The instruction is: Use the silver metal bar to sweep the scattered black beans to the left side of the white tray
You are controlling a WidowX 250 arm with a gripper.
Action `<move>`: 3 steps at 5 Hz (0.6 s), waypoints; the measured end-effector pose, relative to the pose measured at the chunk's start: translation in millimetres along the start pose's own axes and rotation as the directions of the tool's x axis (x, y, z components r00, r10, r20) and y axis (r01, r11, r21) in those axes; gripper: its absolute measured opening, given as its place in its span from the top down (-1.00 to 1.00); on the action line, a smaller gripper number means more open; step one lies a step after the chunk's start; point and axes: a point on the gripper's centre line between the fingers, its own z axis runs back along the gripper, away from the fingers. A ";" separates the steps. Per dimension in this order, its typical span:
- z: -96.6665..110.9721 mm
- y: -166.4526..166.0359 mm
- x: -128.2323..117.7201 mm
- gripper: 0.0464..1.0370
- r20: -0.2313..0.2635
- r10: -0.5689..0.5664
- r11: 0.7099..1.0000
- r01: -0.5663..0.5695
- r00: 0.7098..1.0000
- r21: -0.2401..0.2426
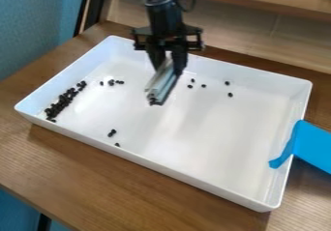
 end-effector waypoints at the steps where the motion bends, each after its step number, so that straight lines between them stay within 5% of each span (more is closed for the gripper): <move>1: -16.8 -33.1 13.4 0.32 -0.019 0.005 1.000 -0.004 1.000 0.028; 3: -42.9 -63.6 33.2 0.32 -0.006 0.019 0.997 -0.018 1.000 0.073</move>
